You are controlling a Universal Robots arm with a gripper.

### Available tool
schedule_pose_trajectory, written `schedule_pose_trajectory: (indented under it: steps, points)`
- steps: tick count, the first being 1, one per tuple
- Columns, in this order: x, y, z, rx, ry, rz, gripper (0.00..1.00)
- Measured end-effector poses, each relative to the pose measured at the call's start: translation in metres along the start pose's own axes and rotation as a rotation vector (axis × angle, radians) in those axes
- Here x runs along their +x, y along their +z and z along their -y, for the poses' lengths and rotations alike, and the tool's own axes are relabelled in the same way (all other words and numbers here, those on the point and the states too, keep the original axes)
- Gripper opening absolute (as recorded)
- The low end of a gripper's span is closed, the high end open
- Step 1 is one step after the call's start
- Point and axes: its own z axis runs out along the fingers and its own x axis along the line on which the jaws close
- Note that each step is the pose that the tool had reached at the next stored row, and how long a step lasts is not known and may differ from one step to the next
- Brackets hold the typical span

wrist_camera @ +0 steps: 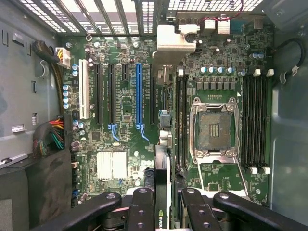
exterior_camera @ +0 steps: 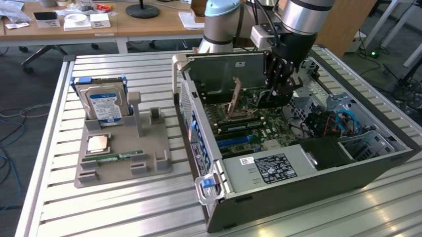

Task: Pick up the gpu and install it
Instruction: 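Insert the gpu into the slot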

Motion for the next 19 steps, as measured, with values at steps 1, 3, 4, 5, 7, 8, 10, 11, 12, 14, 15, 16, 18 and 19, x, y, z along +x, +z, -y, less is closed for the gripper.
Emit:
schedule_pose_trajectory:
  steps: [1,3,4,5,7,8,10,11,12,14,15,16,18,19]
  points:
    - [0.0,0.0,0.0,0.0,0.0,0.0,0.26]
    - [0.0,0.0,0.0,0.0,0.0,0.0,0.26]
    - [0.0,0.0,0.0,0.0,0.0,0.0,0.26]
    - [0.0,0.0,0.0,0.0,0.0,0.0,0.26]
    - [0.0,0.0,0.0,0.0,0.0,0.0,0.26]
    - [0.0,0.0,-0.0002,0.0,0.0,0.0,0.26]
    - [0.0,0.0001,-0.0016,0.0,0.0,0.0,0.26]
    - [0.0,0.0001,-0.0027,0.0,0.0,0.0001,0.26]
    - [0.0001,0.0002,-0.0039,0.0,0.0,0.0001,0.26]
    - [0.0001,0.0002,-0.0056,0.0,0.0,0.0,0.26]
    - [0.0001,0.0003,-0.0063,0.0,0.0,0.0,0.26]
    - [0.0002,0.0003,-0.0068,0.0,0.0,0.0,0.26]
    - [0.0002,0.0014,-0.007,0.0,0.0,0.0003,0.26]
    - [0.0003,0.002,-0.0071,0.0,0.0,0.0001,0.26]
